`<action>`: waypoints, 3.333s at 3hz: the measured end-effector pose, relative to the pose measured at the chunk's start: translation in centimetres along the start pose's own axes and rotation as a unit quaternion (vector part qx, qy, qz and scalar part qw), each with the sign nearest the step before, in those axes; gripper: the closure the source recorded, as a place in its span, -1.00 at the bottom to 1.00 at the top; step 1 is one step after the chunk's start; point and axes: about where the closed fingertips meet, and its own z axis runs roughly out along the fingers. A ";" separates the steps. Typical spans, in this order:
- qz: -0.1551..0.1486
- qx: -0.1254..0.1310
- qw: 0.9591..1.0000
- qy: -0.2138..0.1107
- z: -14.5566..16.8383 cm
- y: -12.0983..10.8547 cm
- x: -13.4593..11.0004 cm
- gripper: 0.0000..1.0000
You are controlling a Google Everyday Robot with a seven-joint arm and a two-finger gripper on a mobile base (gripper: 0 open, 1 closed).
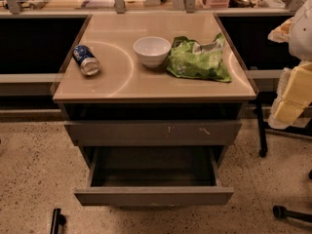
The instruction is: Close middle drawer
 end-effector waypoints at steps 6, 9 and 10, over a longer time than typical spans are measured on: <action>0.149 -0.029 0.981 -0.119 14.8 7.9 6.4 -1.00; 0.234 -0.120 0.955 -0.139 29.0 13.9 8.6 -0.62; 0.234 -0.120 0.955 -0.139 29.0 13.9 8.6 -0.16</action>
Offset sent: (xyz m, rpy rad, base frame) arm -0.0075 -0.0137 -0.0376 0.1648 -0.0722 -0.0506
